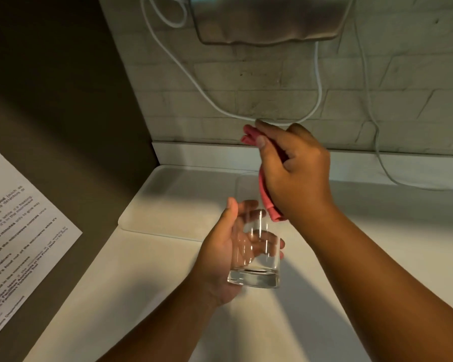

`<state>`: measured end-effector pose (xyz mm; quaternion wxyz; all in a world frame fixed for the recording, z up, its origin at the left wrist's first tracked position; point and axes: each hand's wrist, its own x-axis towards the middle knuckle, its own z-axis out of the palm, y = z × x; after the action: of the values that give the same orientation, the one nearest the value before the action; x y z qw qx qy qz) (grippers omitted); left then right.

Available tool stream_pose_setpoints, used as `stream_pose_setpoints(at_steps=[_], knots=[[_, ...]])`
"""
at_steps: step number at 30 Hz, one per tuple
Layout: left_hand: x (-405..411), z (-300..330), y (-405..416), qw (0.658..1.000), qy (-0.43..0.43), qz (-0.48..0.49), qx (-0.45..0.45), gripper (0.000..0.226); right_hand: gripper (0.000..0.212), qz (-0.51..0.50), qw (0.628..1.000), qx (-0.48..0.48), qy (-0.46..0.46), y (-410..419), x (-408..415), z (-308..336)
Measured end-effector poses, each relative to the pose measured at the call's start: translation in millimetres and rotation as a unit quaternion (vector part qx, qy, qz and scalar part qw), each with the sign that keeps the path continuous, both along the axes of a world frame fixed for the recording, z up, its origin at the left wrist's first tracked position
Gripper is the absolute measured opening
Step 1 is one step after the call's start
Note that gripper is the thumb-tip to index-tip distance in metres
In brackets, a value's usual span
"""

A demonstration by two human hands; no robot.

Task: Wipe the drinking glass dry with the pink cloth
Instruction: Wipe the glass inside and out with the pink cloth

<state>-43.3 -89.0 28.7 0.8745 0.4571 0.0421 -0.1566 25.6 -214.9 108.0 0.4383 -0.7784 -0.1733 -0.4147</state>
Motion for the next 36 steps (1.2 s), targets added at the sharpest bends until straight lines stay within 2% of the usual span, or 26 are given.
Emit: stream_pose_setpoints(at_steps=[5, 8, 12, 15, 17, 20, 27, 33, 36], knots=[[9, 9, 4, 0.999, 0.003, 0.047, -0.007, 0.07, 0.027, 0.028, 0.999, -0.027, 0.003, 0, -25, -19], [15, 10, 8, 0.998, 0.012, 0.063, 0.028, 0.063, 0.031, 0.083, 0.993, -0.085, 0.011, 10, -55, -30], [14, 0, 9, 0.999, 0.017, 0.047, -0.001, 0.046, 0.032, 0.062, 0.983, -0.173, 0.004, 12, -67, -30], [12, 3, 7, 0.998, 0.022, 0.055, 0.021, 0.065, 0.03, 0.06, 0.981, -0.187, 0.012, 12, -63, -24], [9, 4, 3, 0.998, 0.023, 0.055, 0.029, 0.073, 0.028, 0.048, 0.985, -0.167, 0.02, 10, -53, -19], [5, 4, -1, 0.999, 0.006, 0.038, -0.012, 0.059, 0.027, 0.015, 0.992, -0.116, 0.036, 2, -30, -13], [8, 14, 15, 0.996, -0.039, 0.07, -0.037, 0.064, 0.028, -0.009, 0.997, -0.017, 0.076, -26, -21, -45], [14, 16, 24, 0.995, -0.049, 0.055, -0.07, 0.073, 0.025, 0.016, 0.97, 0.156, 0.183, -51, -34, -72], [18, 16, 25, 0.995, -0.046, 0.047, -0.072, 0.071, 0.025, 0.017, 0.968, 0.17, 0.184, -55, -44, -73]])
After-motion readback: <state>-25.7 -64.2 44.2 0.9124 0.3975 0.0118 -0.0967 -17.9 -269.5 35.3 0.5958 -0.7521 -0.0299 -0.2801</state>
